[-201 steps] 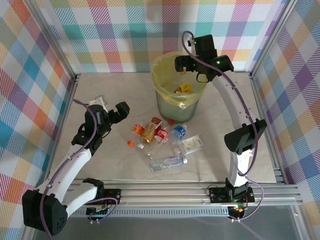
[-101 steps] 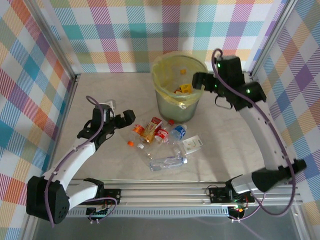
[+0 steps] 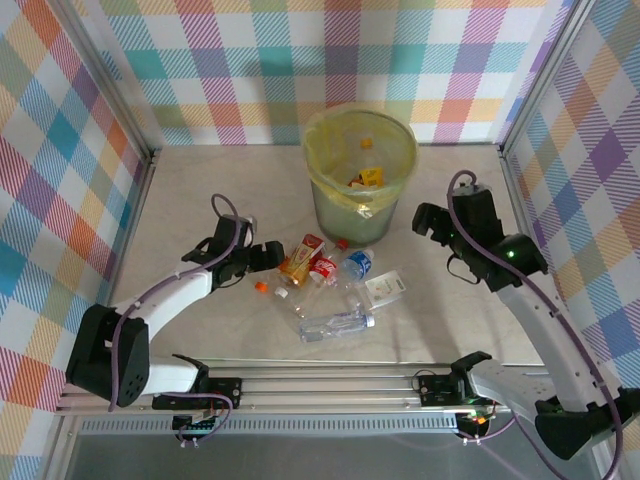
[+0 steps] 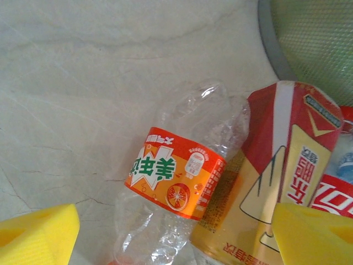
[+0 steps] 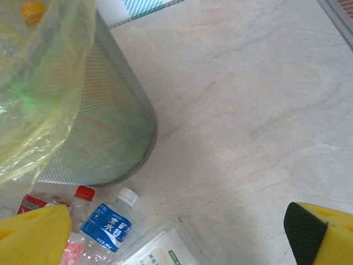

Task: Put the plastic bottles in the bin

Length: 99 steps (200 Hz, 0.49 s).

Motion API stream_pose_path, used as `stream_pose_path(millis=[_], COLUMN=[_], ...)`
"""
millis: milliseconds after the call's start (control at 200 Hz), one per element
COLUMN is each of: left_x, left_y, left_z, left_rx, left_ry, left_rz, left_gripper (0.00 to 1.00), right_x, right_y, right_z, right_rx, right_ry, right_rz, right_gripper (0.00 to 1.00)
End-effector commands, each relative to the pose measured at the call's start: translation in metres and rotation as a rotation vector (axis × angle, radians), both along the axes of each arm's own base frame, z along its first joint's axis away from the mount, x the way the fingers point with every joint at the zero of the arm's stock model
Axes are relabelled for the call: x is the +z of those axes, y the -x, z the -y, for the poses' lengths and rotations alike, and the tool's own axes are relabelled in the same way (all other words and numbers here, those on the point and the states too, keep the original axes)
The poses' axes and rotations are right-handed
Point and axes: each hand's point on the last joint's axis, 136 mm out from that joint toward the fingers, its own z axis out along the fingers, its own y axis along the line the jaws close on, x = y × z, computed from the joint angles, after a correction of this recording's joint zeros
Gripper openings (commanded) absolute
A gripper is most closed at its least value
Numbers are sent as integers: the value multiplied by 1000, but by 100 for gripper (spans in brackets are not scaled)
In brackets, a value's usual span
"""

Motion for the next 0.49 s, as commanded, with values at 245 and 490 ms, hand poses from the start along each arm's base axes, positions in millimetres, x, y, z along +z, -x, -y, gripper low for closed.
stream_pose_path(millis=[245,490], left_x=[-14,-26], left_y=[-11,-18], left_z=[13,11], left_rx=[-30,6], left_ry=[3,-9], left_rz=[-22,-39], left_gripper=[89,89], right_x=[0,-3], right_y=[5,2], right_z=[11,10], right_rx=[-80,-81], right_ry=[-26,-22], right_rz=[49,39], right_gripper=[100,100])
